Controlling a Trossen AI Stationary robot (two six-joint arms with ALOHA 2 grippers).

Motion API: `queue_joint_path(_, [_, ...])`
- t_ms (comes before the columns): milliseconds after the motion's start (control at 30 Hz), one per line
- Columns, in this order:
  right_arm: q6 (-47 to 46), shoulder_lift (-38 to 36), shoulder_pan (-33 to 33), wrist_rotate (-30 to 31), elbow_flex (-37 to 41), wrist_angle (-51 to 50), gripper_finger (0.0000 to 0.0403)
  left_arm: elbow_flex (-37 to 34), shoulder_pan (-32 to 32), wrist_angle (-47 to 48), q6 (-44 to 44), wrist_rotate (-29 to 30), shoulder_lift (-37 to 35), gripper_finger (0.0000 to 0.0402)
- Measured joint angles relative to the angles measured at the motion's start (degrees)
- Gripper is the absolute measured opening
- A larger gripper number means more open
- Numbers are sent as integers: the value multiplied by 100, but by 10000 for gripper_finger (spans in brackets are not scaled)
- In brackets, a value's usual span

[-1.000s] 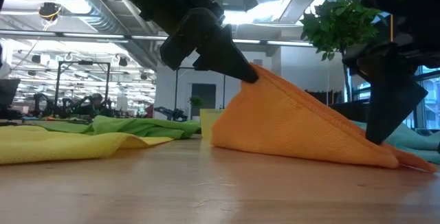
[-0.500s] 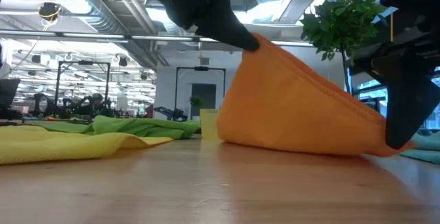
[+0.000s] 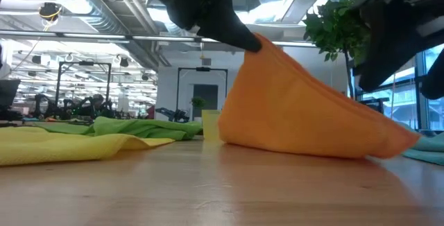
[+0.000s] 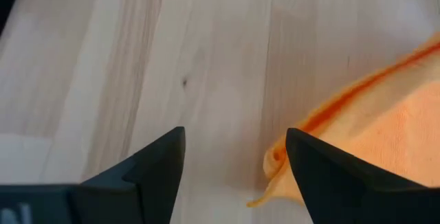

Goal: Fold microfiber towels
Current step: Fold the orange microfiber cloth

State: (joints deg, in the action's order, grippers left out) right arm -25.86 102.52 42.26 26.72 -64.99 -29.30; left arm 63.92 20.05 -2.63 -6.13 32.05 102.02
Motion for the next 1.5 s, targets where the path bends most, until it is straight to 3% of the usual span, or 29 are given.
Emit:
queue_joint_path(333, [-18,0,-78,24,0,-11,255,0,-31,0,3,4,2,0])
queue_joint_path(567, [-1849,-2,80,945,58,-759,255,0,-46,0,49,49,2,0])
queue_joint_path(667, [-2171,-2,123,918,225,-503,255,0,-51,0,50,48,2,0])
queue_joint_path(867, [-1902,-2,44,528,709,644,255,0,-61,0,55,48,2,0])
queue_joint_path(1033, [-1882,-2,-64,537,1000,706,248,0,-61,0,55,48,4,0])
queue_joint_path(1200, [-1849,-2,-83,839,1087,693,198,0,-61,0,57,48,4,0])
queue_joint_path(1500, [-1460,-2,84,866,1088,684,15,0,-47,62,77,48,4,0])
